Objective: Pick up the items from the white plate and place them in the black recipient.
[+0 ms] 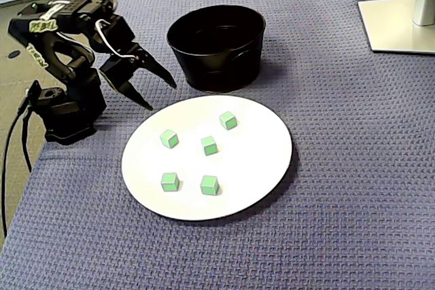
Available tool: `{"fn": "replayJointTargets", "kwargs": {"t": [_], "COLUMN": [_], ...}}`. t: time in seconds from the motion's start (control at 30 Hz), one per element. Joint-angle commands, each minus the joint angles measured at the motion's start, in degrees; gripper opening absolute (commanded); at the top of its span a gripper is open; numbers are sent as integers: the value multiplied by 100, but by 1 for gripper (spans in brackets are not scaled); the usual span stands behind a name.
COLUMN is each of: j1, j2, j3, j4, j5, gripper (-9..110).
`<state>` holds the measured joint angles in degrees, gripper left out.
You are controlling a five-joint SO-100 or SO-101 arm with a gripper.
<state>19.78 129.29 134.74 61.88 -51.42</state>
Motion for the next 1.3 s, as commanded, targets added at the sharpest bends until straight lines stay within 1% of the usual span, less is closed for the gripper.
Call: {"fn": "replayJointTargets", "kwargs": {"t": [0.0,0.17,0.47,0.63,0.8,1.07,1.27], "j1": [272,308,589,870,940,888,809], "j2": [-1538,-2505,-3199,-3366,-3542,-3718,-3762], "j3": [-1292,-2004,-2496,-2637,-2593,-2329,-2118], "j4": [519,1072,1169,949,360,-237,-352], "j5": [-413,-896,-1758,-2294,-2294,-2399,-2452], "gripper": [23,22,23,23,23,21,19]}}
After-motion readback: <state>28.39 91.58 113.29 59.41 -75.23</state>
